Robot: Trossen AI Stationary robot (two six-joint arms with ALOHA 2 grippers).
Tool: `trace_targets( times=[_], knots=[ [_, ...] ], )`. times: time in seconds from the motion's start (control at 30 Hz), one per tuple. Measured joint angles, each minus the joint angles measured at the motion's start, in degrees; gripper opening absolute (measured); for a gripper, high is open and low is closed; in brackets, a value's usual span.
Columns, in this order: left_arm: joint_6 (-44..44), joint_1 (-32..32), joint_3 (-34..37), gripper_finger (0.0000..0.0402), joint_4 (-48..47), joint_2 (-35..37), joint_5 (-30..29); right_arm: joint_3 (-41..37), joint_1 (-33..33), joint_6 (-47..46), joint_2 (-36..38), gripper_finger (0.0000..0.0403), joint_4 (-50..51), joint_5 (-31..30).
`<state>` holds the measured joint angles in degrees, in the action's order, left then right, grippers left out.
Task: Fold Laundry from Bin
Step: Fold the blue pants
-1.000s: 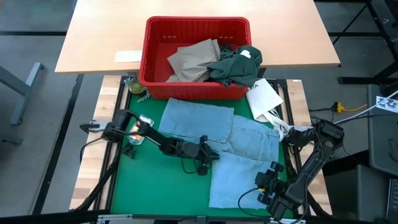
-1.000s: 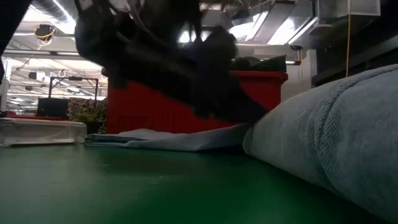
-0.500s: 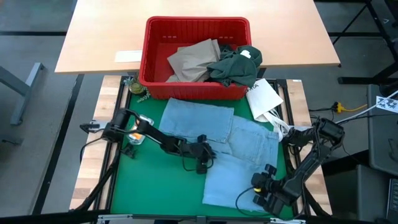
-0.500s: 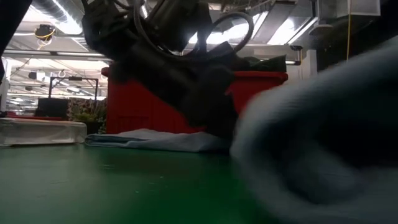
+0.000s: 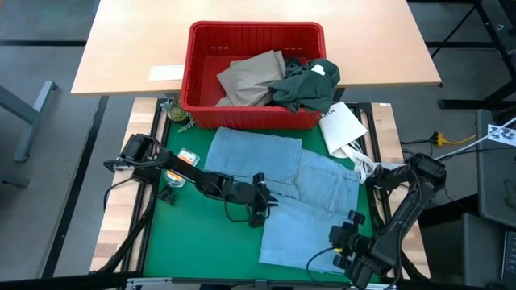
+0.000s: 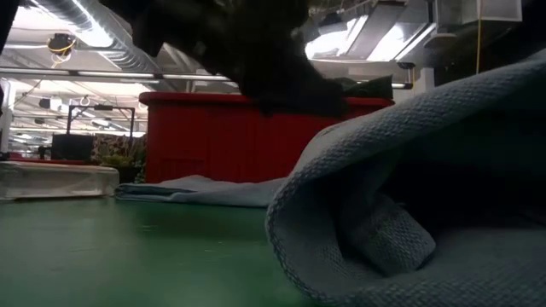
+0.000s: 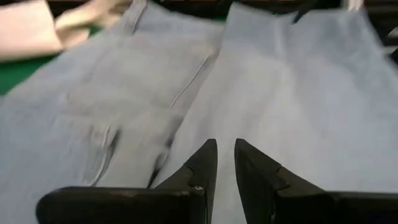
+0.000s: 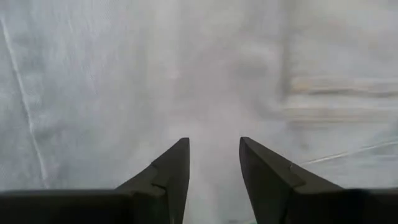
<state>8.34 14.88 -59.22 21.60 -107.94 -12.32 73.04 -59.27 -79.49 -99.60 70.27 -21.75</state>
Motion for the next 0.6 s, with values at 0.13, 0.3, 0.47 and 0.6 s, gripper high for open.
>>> trace_targets(
  times=[0.13, 0.3, 0.47, 0.6],
  knots=[
    [0.02, 1.63, -0.04, 0.0052, 3.31, -0.19, -0.03, 1.08, 0.4, -0.9, 0.03, 0.014, 5.53, -4.39],
    [0.02, 2.75, -0.15, 0.0052, 2.99, -2.32, -0.62, -2.54, 1.6, -1.49, 0.07, 0.014, 4.38, -4.29],
    [0.08, 2.76, -0.13, 0.0052, 2.77, -7.9, -0.58, -7.79, 2.05, -1.53, 0.07, 0.014, -1.72, 2.06],
    [0.13, 2.62, -0.2, 0.0052, 3.71, -12.26, -0.45, -12.51, 1.9, -1.61, 0.07, 0.014, -7.94, 7.44]
  ],
)
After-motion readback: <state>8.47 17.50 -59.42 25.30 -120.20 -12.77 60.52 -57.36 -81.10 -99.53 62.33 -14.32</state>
